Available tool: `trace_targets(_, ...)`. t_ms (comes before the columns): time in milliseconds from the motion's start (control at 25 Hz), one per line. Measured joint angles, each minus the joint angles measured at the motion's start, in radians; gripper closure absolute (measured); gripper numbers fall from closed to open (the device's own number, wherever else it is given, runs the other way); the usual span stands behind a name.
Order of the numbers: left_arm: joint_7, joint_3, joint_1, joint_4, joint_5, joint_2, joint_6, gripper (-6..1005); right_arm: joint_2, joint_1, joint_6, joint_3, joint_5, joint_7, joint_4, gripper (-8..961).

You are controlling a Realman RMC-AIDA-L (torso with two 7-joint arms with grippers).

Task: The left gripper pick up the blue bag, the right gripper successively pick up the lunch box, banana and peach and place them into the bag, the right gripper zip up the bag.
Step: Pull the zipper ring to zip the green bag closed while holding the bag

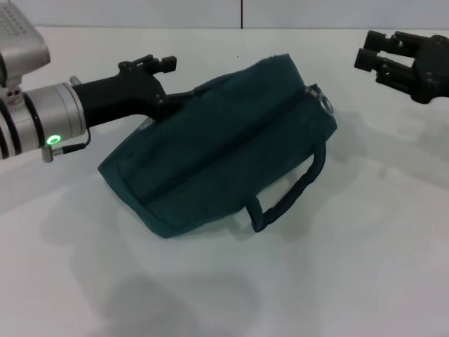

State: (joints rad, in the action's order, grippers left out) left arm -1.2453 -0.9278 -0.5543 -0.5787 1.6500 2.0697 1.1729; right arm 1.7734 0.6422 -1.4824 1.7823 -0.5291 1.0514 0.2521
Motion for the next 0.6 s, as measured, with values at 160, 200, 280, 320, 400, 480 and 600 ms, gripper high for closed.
trace_targets(160, 0.005, 0.0, -0.012, 0.011, 0.0, -0.003, -0.009, 115, 0.012, 0.003, 0.016, -0.019, -0.104, -0.002, 0.019, 535)
trace_targets(200, 0.007, -0.001, -0.016, 0.013, 0.0, -0.004, -0.009, 115, 0.02, 0.008, 0.026, -0.018, -0.131, -0.004, 0.029, 535)
trace_targets(280, 0.009, -0.001, -0.019, 0.011, 0.0, -0.003, -0.011, 115, 0.045, 0.017, 0.058, -0.019, -0.175, -0.005, 0.059, 536)
trace_targets(320, 0.009, -0.002, -0.02, 0.009, -0.003, -0.001, -0.012, 115, 0.057, 0.022, 0.074, -0.018, -0.191, -0.007, 0.071, 536)
trace_targets(400, 0.015, 0.0, -0.019, 0.008, -0.009, 0.001, -0.012, 115, 0.084, 0.031, 0.119, -0.019, -0.224, -0.01, 0.098, 539)
trace_targets(480, 0.022, 0.005, -0.018, 0.008, -0.025, 0.003, -0.008, 115, 0.111, 0.036, 0.179, -0.02, -0.245, -0.015, 0.128, 542)
trace_targets(600, 0.023, 0.007, -0.015, 0.006, -0.086, 0.001, 0.039, 115, 0.141, 0.038, 0.244, -0.021, -0.252, -0.038, 0.154, 544)
